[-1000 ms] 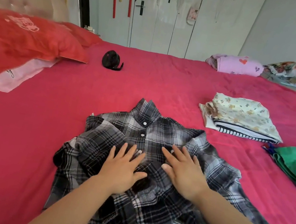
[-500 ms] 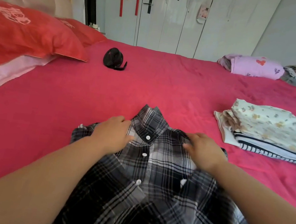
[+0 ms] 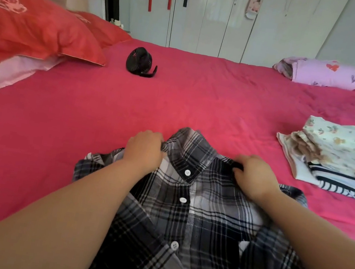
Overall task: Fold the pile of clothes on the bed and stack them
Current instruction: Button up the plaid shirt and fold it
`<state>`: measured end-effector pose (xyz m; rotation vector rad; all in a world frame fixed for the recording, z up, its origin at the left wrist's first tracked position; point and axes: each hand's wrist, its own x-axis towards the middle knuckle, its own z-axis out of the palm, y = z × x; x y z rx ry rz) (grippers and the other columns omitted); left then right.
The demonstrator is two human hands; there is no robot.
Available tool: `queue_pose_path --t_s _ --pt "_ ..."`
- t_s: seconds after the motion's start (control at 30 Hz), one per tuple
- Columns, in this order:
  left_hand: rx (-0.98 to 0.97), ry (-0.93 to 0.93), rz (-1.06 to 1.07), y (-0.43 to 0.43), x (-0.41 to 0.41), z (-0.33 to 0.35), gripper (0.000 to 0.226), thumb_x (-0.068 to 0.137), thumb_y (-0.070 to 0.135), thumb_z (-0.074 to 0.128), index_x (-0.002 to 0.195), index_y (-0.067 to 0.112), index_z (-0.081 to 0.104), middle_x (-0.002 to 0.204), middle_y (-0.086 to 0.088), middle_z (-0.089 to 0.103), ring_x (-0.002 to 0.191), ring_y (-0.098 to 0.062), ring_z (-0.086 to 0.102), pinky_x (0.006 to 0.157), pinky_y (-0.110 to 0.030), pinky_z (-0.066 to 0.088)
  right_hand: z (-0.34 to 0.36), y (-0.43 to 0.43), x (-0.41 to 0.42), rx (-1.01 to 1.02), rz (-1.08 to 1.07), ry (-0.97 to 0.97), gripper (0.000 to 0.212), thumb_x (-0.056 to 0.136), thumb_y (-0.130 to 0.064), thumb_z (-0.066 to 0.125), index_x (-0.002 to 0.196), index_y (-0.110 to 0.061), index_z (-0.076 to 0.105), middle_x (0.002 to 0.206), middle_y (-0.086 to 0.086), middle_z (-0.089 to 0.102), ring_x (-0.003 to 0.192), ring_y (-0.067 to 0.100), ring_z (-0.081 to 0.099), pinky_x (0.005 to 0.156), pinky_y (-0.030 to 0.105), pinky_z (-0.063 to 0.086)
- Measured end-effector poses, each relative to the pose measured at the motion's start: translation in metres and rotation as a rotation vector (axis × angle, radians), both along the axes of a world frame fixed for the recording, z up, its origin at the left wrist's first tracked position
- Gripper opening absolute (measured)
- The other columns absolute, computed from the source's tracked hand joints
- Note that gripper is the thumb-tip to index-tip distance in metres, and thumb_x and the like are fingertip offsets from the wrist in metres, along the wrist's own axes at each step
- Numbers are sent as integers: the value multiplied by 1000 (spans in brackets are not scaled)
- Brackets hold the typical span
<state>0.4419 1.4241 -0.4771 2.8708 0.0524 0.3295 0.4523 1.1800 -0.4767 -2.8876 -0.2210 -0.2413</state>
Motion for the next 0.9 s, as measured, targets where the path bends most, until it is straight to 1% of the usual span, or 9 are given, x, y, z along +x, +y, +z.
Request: queue_pose_path --t_s 0.07,0.23,0.37,0.47,0.57,0.63,0.77,0.83,0.9 --pt "-195 -94 -18 1 -6 13 33 88 27 62 117 13 58 114 -10 57 105 -30 53 79 -35 39 15 -2 -8 69 12 -78 26 88 -15 55 112 -12 63 104 20 60 100 36 56 80 34 40" --pt "-319 -348 -121 4 -47 60 25 84 25 65 108 17 63 99 -1 55 97 -21 50 73 -28 30 68 -12 -51 282 28 -233 24 88 -12 58 110 -12 66 110 11 66 108 29 55 82 27 33" --pt "-270 -491 -224 4 -110 95 26 81 22 69 106 16 65 88 7 45 83 -15 47 69 -26 29 105 -27 -115 361 74 -316 23 85 -12 63 107 -15 69 99 -1 61 105 24 53 76 17 28" --pt "-189 -559 -368 2 -177 102 24 76 12 71 100 11 68 85 1 52 82 -19 54 66 -27 36 113 -42 -180 425 114 -301 24 81 -8 68 101 -21 70 92 -3 60 97 20 55 81 16 32" --pt "-64 -587 -500 1 -249 90 28 67 13 71 94 12 69 83 -2 60 75 -13 55 63 -24 43 100 -57 -253 421 194 -259 42 72 4 73 94 -32 67 78 -3 57 78 11 55 73 4 34" --pt "82 -416 -586 0 -291 72 35 68 18 78 101 19 67 89 3 62 76 -15 62 60 -26 52 84 -70 -294 311 245 -104 51 69 9 71 95 -34 68 83 -1 60 83 12 57 76 3 35" --pt "281 336 -515 0 -350 46 51 85 43 59 133 37 43 124 13 50 117 -11 48 93 -32 44 60 -91 -342 -259 373 259 45 83 -12 57 114 -45 61 100 -17 50 104 3 51 91 15 38" --pt "242 344 -493 -2 -363 49 43 88 47 53 129 36 48 125 13 52 118 -10 48 96 -32 42 59 -89 -351 -199 323 211 48 81 -5 52 111 -41 64 101 -12 55 103 8 56 89 20 42" --pt "102 162 -458 -7 -364 58 31 92 45 46 118 32 58 115 11 58 110 -10 52 93 -34 43 61 -79 -352 0 240 82 42 83 0 52 105 -31 69 99 -7 58 96 14 61 86 22 44"
